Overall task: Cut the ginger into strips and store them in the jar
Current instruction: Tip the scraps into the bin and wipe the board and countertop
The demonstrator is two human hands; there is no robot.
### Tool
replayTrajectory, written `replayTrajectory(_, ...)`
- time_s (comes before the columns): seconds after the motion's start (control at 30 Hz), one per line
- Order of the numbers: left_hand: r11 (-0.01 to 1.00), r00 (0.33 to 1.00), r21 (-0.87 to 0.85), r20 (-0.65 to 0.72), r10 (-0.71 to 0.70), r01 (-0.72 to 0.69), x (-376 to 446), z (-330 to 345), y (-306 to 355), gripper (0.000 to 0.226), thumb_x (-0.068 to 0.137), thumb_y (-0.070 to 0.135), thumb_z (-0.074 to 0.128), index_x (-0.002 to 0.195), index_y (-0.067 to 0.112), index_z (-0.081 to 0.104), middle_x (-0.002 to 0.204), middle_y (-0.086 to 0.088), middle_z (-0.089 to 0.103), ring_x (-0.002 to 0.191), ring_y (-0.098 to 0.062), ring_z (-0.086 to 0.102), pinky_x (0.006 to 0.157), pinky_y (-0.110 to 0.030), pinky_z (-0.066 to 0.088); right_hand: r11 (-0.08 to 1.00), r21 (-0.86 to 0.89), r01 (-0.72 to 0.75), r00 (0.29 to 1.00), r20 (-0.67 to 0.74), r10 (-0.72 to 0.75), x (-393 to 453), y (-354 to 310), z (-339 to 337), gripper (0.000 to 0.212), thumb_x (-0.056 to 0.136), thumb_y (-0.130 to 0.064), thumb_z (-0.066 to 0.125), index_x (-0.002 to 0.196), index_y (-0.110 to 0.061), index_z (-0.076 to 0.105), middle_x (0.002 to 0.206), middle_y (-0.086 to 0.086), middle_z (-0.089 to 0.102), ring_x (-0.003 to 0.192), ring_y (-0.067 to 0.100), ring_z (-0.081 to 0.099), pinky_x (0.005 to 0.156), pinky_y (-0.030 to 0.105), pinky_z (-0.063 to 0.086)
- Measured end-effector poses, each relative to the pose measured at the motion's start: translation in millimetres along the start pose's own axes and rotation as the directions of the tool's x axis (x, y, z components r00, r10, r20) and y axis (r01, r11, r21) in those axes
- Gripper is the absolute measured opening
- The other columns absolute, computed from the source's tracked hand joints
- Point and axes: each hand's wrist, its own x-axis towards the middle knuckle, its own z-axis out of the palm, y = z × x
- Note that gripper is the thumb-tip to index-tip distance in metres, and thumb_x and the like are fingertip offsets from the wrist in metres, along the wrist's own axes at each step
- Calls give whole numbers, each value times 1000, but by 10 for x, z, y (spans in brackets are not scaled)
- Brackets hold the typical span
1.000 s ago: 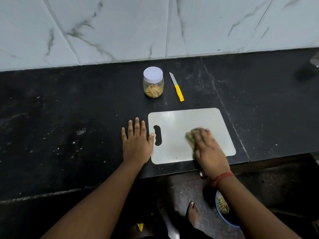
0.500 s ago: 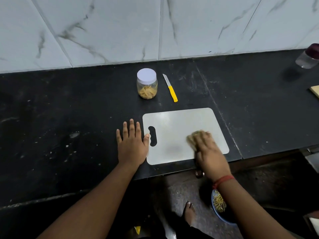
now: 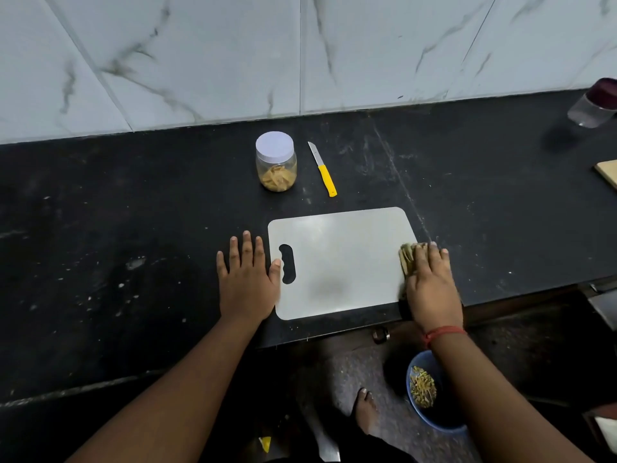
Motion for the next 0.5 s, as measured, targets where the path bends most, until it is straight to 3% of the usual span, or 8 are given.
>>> replayTrajectory(0.07,1000,1000,-6,3,0,1,-10,5,1,67,106,51,19,158,11,32,167,-12,23,155,-33,15,124,-56,10,997,-21,74,997,-3,-74,-30,-80,34,62,87,-13,40,148,-8,33,156,16,23,146,37,13,120,44,17)
replayTrajectory(0.1,1000,1000,-13,7,1,0,-15,5,9,67,105,52,22,158,11,32,167,-13,23,155,-33,15,124,-56,10,972,-32,235,971,42,-233,-91,-154,59,63,87,-15,40,150,-10,30,157,15,22,146,35,13,120,43,17)
replayTrajectory(0.17,1000,1000,-15,5,0,0,-17,3,23,67,105,52,22,158,11,32,167,-12,23,155,-33,14,124,-56,10,850,-49,524,844,161,-511,-112,-189,68,65,87,-22,37,151,-14,29,159,9,19,147,28,12,120,38,16)
replayTrajectory(0.2,1000,1000,-13,3,-1,1,-8,0,28,67,105,52,19,158,12,32,167,-12,23,155,-33,15,124,-56,10,836,-62,545,831,170,-529,-38,-153,48,64,87,-22,36,150,-15,30,158,7,21,147,26,14,120,36,15)
replayTrajectory(0.27,1000,1000,-11,8,-3,3,7,-6,27,71,103,54,13,158,12,32,167,-12,23,155,-32,15,124,-56,10,973,-25,229,973,44,-228,123,-65,23,62,87,-17,39,148,-13,34,156,12,25,146,30,16,120,39,16)
replayTrajectory(0.33,1000,1000,-12,14,-9,9,-1,-10,25,74,101,55,9,158,13,31,167,-11,22,155,-32,14,124,-56,10,1000,7,30,999,-36,-29,183,-156,49,60,86,-13,38,146,-7,37,154,18,27,144,37,17,120,42,16)
replayTrajectory(0.43,1000,1000,-19,7,-6,7,-12,-6,13,75,101,55,9,158,13,32,167,-11,23,155,-32,15,124,-56,10,887,-111,449,893,84,-441,180,-219,94,63,83,-19,34,145,-9,38,153,15,31,143,34,23,119,38,16)
replayTrajectory(0.5,1000,1000,-26,4,-4,4,-4,-6,11,75,101,56,9,157,13,33,167,-11,24,155,-32,15,124,-56,10,949,-89,304,952,72,-298,401,-82,9,62,85,-17,36,147,-10,36,154,16,27,144,34,20,120,39,17)
